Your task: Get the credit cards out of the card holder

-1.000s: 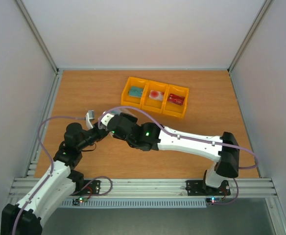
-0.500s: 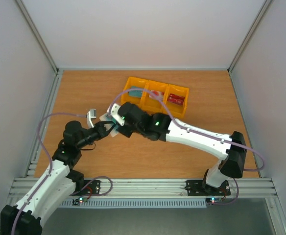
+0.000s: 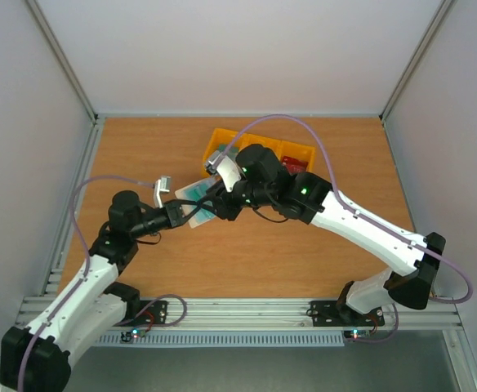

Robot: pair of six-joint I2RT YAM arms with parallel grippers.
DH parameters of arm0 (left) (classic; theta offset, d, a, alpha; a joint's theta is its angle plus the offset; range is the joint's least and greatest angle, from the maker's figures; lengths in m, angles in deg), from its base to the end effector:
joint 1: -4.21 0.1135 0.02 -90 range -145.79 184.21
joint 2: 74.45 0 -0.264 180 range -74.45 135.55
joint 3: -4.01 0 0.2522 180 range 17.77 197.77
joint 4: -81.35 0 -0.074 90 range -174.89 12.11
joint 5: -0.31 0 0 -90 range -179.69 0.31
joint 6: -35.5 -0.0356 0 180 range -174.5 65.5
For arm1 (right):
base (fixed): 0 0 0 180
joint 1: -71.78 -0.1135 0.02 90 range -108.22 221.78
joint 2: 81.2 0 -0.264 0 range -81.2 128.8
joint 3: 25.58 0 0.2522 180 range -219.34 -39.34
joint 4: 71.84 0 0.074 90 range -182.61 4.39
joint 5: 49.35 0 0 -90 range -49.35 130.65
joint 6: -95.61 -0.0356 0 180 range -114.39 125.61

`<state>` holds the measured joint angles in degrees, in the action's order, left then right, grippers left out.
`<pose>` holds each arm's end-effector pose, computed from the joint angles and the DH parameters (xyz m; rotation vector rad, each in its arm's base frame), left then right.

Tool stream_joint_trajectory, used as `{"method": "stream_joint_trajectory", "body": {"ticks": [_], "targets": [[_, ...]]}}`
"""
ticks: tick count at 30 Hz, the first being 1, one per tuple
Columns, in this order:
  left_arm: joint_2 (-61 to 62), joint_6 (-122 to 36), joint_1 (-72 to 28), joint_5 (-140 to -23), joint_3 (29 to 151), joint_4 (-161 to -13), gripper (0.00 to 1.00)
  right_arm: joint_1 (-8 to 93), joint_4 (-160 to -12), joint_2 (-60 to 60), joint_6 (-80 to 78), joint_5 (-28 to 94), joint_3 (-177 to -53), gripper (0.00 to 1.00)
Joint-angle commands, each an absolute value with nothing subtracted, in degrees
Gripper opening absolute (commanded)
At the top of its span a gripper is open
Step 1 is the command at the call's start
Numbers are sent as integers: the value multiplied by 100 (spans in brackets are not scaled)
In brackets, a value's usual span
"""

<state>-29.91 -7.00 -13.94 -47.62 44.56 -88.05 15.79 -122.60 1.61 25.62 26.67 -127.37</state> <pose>0.1642 -0.0789 0.2558 0.0663 2.0180 -1.4365 0.1706 0.2682 0.4003 -1.4509 1.6167 0.6254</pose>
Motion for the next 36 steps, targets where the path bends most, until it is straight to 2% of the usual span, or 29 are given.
{"method": "stream_joint_trajectory", "body": {"ticks": [1,5,8,11,16,22,25,30,34,36], "targets": [[-3056,-221,-1443,-4705,4269,-9703,0,1521,-11932,81,1747,2243,-12465,43],[-3111,-21,-1442,-4783,4168,-9958,0,1210,-12404,184,2403,3328,-12483,44],[-3125,274,-1442,-4907,4072,-10190,0,1065,-12201,132,2528,3337,-12451,44],[-3191,493,-1446,-5164,3960,-10422,0,1181,-11414,-234,1627,3153,-11864,43],[-3251,733,-1426,-5649,3895,-10864,0,1532,-8917,-875,-365,3093,-10221,42],[-3249,1118,-1338,-6123,4171,-11165,0,1573,-7367,-694,-1465,3365,-9698,32],[-3301,1267,-1312,-6123,4246,-11318,0,1573,-7181,-641,-1714,3493,-9560,27],[-3370,1357,-1273,-6233,4227,-11279,0,1508,-7603,-814,-1454,3659,-9643,24],[-3391,1441,-1236,-6193,4301,-11263,0,1252,-8722,-798,-52,3926,-10208,27],[-3394,1503,-1236,-6191,4332,-11229,0,976,-9008,-806,1177,4372,-10445,27]]}}
